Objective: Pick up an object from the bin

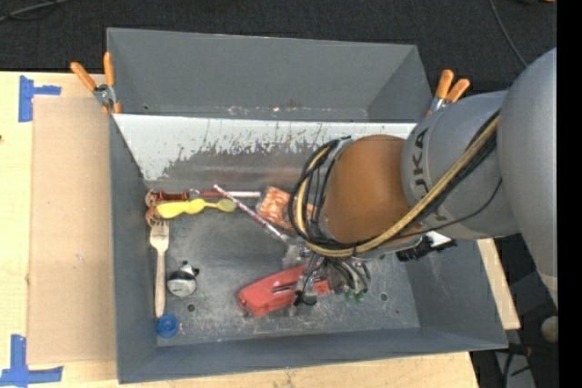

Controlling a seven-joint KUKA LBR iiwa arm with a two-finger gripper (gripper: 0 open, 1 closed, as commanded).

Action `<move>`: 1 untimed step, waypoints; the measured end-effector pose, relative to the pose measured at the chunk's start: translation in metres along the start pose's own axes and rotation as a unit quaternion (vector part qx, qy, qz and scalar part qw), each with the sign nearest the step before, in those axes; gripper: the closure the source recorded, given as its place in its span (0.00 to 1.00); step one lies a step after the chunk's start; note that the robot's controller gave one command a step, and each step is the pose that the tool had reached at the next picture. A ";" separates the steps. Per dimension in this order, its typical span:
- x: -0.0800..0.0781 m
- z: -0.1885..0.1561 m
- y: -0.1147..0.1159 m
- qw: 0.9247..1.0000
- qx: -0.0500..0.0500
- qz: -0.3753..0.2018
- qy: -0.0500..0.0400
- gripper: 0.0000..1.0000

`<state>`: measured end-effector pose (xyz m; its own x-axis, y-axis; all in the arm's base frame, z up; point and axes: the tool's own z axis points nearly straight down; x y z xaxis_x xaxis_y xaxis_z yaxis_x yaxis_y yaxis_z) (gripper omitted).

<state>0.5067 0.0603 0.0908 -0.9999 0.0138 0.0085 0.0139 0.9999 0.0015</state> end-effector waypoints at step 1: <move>0.000 -0.002 0.000 1.000 0.000 -0.004 0.000 1.00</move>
Offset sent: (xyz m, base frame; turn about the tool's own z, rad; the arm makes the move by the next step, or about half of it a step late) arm -0.0335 0.0039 -0.0208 -0.2836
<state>0.5069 0.0604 0.0923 -1.0000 0.0053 0.0084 0.0053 1.0000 0.0012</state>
